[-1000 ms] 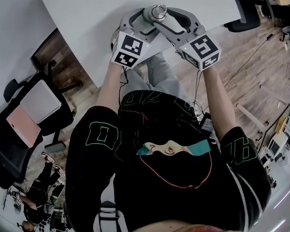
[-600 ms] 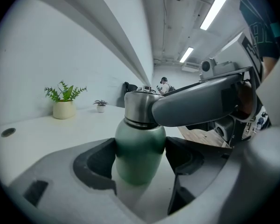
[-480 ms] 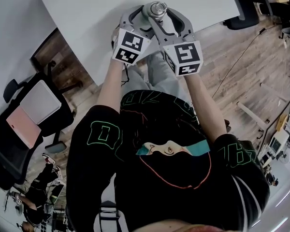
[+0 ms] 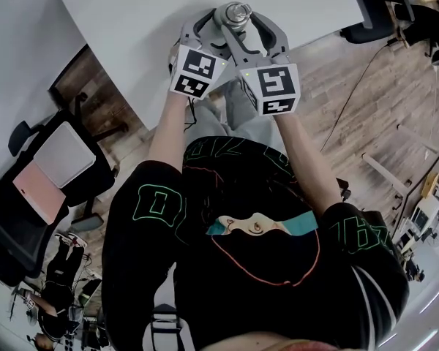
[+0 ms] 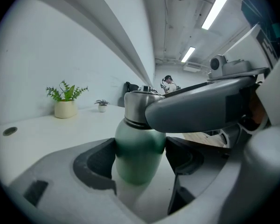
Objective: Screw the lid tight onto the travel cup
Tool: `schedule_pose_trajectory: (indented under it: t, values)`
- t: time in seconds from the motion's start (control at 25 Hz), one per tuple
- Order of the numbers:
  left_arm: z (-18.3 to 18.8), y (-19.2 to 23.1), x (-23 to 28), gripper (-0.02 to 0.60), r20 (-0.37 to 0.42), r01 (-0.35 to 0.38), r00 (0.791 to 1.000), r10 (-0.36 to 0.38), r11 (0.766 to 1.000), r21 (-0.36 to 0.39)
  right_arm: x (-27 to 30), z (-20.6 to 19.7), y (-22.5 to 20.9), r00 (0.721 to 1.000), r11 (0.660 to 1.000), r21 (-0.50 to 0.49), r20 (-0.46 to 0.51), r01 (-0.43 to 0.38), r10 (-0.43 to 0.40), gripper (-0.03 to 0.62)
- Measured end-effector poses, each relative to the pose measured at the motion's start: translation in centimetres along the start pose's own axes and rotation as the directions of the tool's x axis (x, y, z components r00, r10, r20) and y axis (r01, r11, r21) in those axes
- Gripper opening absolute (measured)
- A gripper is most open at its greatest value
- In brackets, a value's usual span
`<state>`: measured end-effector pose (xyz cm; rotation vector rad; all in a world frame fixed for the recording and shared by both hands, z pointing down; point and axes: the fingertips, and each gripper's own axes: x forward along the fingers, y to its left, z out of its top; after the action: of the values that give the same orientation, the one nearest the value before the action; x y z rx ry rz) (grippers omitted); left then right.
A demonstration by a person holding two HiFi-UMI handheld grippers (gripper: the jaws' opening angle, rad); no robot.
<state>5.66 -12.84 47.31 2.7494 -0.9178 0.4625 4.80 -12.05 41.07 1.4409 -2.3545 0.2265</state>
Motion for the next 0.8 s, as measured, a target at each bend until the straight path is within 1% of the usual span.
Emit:
schedule_pose_trajectory:
  t: [0.12,0.2,0.32,0.44,0.56,0.68,0.8]
  values:
    - [-0.2,0.0,0.1,0.347,-0.003,0.003,1.000,-0.003,1.000,-0.001,-0.1,0.2,0.0,0.996,0.995,-0.040,0.001,-0.092,0.092,0.238]
    - [-0.3,0.1,0.1,0.347,-0.006,0.006,1.000,-0.006,1.000,-0.002,-0.3,0.4,0.0,0.987,0.983,-0.087,-0.006,-0.159,0.160,0.238]
    - [-0.1,0.1,0.1,0.347,-0.009,0.011,1.000,-0.011,1.000,0.000,-0.7,1.0,-0.4,0.968,0.954,-0.166,-0.031,-0.250,0.248,0.249]
    - [0.0,0.0,0.0,0.347,-0.012,0.015,1.000,-0.015,1.000,0.001,-0.9,1.3,-0.5,0.942,0.914,-0.228,-0.064,-0.335,0.329,0.250]
    - [0.0,-0.1,-0.1,0.347,-0.014,0.019,1.000,-0.019,1.000,0.003,-1.1,1.4,-0.3,0.908,0.869,-0.265,-0.096,-0.419,0.408,0.252]
    - [0.2,-0.3,-0.1,0.347,-0.015,0.024,1.000,-0.024,1.000,0.007,-1.3,1.4,0.0,0.857,0.809,-0.287,-0.137,-0.514,0.496,0.252]
    - [0.3,-0.2,-0.1,0.348,-0.016,0.025,1.000,-0.025,1.000,0.008,-1.3,1.4,0.0,0.812,0.756,-0.299,-0.172,-0.583,0.558,0.252]
